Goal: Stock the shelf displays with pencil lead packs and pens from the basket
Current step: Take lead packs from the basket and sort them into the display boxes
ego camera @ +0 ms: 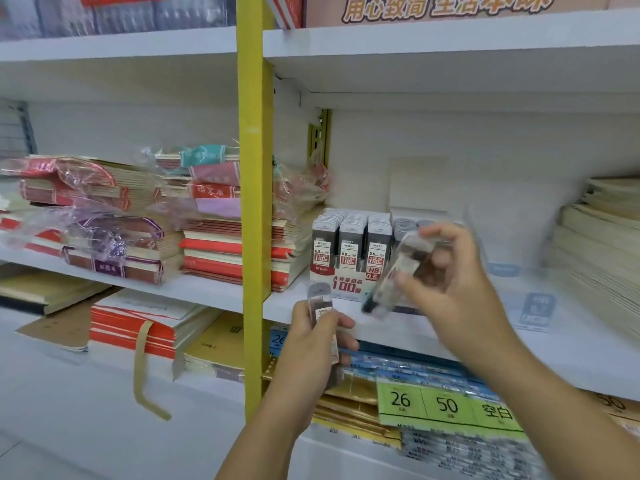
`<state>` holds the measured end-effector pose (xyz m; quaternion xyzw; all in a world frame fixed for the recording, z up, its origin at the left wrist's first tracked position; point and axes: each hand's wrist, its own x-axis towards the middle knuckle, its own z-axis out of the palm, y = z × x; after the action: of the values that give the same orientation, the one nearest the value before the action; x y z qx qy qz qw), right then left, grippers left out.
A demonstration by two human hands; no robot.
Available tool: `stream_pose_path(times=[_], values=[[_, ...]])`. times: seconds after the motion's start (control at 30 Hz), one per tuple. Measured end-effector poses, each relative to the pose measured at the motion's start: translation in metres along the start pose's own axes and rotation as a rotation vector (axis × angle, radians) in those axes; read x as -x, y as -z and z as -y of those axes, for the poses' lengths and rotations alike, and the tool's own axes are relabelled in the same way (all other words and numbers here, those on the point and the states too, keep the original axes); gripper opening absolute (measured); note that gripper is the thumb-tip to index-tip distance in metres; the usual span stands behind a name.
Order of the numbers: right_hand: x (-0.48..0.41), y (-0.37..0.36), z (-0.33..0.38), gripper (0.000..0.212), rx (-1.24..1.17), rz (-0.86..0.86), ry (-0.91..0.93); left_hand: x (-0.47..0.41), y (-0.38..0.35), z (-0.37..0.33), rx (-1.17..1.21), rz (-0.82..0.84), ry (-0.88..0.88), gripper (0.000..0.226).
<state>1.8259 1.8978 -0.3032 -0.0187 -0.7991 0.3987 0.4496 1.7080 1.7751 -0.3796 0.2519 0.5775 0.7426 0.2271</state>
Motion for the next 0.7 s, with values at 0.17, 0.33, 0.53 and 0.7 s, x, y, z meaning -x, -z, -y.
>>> stream_pose_path(times=[0.17, 0.33, 0.53, 0.7], values=[[-0.056, 0.007, 0.019, 0.049, 0.283, -0.095, 0.208, -0.006, 0.016, -0.002, 0.012, -0.029, -0.143, 0.008], [-0.076, -0.005, 0.010, 0.033, 0.675, 0.092, 0.176, -0.011, 0.019, 0.003, 0.021, 0.000, -0.157, 0.011], [-0.090, -0.003, 0.001, 0.011, 1.050, 0.160, 0.109, -0.014, 0.020, 0.000, 0.027, 0.071, -0.121, 0.010], [-0.066, -0.005, 0.001, 0.023, 0.965, 0.050, 0.200, -0.007, 0.018, -0.005, 0.020, 0.154, -0.121, 0.017]])
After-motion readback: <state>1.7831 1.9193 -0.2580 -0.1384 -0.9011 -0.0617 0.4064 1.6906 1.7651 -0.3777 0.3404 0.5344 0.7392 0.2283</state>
